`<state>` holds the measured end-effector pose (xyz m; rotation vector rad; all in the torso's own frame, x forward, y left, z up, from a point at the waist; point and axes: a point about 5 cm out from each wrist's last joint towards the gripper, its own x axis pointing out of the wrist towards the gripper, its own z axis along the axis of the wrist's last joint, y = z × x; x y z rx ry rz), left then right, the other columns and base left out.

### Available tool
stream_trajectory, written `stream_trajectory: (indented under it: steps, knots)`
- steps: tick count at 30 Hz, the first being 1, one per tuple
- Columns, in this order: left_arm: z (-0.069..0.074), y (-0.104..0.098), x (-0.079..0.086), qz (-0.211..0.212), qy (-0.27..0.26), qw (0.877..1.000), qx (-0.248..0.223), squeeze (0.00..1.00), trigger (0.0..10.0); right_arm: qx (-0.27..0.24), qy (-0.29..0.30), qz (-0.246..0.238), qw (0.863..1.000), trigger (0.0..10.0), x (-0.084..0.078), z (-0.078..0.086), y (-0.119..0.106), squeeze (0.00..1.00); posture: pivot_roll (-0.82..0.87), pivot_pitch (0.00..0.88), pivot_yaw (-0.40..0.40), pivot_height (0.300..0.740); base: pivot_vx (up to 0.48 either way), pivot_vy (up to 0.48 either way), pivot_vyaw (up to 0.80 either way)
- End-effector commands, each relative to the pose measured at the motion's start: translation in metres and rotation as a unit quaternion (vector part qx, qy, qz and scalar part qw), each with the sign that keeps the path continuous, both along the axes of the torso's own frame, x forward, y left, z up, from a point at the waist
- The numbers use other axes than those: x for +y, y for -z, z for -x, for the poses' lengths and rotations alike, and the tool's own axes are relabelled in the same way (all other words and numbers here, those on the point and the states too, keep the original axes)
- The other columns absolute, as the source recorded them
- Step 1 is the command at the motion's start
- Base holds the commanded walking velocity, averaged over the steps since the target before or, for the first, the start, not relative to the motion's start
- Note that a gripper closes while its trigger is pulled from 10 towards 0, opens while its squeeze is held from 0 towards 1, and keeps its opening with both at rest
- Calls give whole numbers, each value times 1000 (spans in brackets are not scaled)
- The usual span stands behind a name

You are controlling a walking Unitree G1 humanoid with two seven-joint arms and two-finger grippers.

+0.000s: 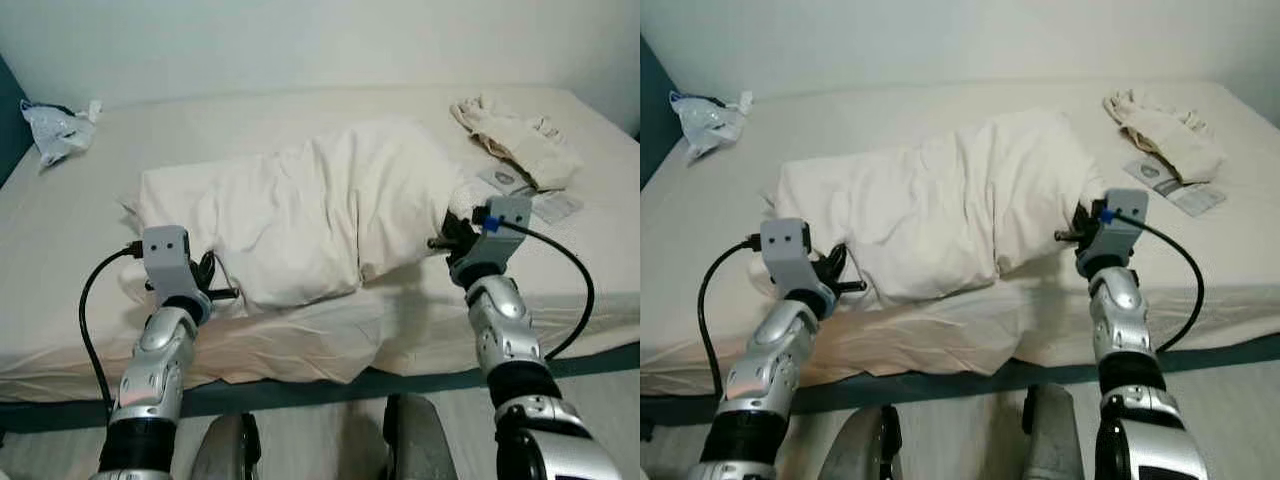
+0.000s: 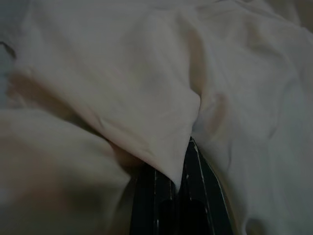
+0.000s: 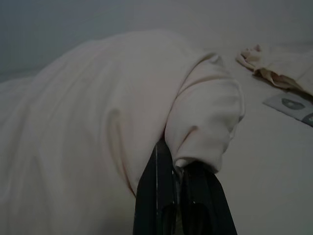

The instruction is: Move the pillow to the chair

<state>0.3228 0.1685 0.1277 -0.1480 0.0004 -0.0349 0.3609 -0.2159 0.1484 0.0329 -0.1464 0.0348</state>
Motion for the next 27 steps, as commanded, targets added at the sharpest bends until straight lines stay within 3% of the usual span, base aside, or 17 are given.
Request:
stream_trajectory:
  steps: [1, 10, 17, 22, 27]
  knots:
    - [0, 0, -10, -10, 17, 1000, -8, 0, 10000, 0, -27, 10, 1000, 10000, 12, 0, 2, 0, -18, 63, 10, 596, 0, 0, 0]
    - [2, 2, -9, -68, 11, 997, -21, 0, 10000, 11, -16, 14, 1000, 10000, 17, 3, 9, 0, -19, 51, 10, 606, 0, 0, 0]
    - [1, 0, -10, -71, 9, 997, -30, 0, 10000, 7, -12, 17, 1000, 10000, 16, 4, 7, 0, -17, 53, 11, 606, 0, 0, 0]
    - [1, -2, -9, -69, 0, 997, -42, 0, 10000, -3, -37, -11, 999, 10000, 19, 4, 2, 0, -18, 51, 7, 606, 0, 0, 0]
    - [1, -3, -9, -66, -2, 997, -46, 0, 10000, -4, -43, 7, 999, 10000, 22, 4, 1, 0, -19, 52, 5, 621, 0, 0, 0]
